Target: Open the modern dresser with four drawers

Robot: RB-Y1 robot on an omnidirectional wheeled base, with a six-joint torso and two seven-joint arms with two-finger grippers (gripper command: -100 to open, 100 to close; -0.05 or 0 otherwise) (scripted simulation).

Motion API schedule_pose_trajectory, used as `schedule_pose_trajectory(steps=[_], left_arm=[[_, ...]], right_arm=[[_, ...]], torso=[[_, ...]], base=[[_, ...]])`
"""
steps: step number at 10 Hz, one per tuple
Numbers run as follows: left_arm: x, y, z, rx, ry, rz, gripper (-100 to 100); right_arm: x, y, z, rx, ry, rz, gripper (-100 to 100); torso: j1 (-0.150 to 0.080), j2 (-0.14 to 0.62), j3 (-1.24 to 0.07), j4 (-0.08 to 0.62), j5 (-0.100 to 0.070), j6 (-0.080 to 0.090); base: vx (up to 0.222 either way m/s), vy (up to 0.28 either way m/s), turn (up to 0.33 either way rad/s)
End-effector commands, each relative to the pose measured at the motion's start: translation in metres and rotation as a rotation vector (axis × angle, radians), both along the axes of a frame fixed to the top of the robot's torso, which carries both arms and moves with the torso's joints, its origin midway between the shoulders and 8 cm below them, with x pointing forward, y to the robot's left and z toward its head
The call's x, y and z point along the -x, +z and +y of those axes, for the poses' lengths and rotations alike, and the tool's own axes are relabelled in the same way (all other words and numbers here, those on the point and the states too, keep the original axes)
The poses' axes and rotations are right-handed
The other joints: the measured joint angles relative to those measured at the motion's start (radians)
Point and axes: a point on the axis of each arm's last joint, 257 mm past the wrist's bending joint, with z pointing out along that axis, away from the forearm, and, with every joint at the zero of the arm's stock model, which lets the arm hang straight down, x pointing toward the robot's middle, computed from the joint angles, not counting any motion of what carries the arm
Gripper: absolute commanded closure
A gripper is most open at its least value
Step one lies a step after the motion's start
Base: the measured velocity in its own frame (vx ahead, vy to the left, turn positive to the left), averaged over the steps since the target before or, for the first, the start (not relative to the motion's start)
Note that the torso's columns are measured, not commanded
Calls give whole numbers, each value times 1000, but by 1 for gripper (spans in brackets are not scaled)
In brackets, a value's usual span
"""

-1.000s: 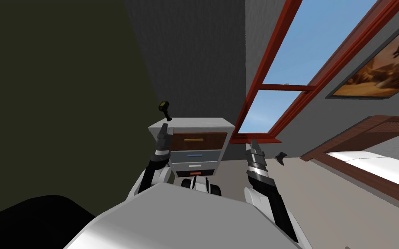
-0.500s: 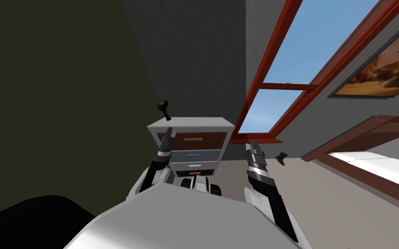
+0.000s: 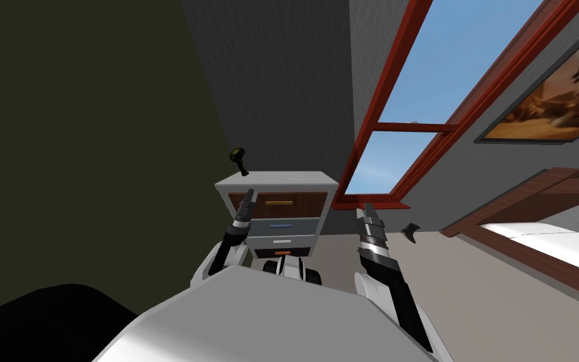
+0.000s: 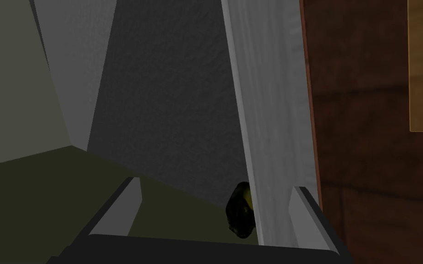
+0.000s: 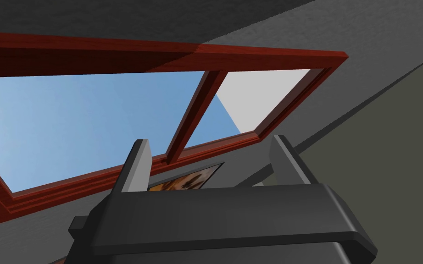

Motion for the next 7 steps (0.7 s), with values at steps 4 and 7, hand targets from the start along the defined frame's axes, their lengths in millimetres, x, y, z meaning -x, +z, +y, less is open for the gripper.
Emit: schedule_pose_trajectory(steps=[4, 7], left_arm=[[-15, -59, 9, -15, 9, 109, -100], [-18, -72, 11, -19, 11, 131, -100]], right_arm=[[0, 0, 0, 0, 0, 0, 0], [0, 0, 0, 0, 0, 0, 0]], torso=[[1, -6, -5, 0, -1, 1], [3, -9, -7, -2, 0, 2]], base=[[0, -23, 14], [1, -14, 7]])
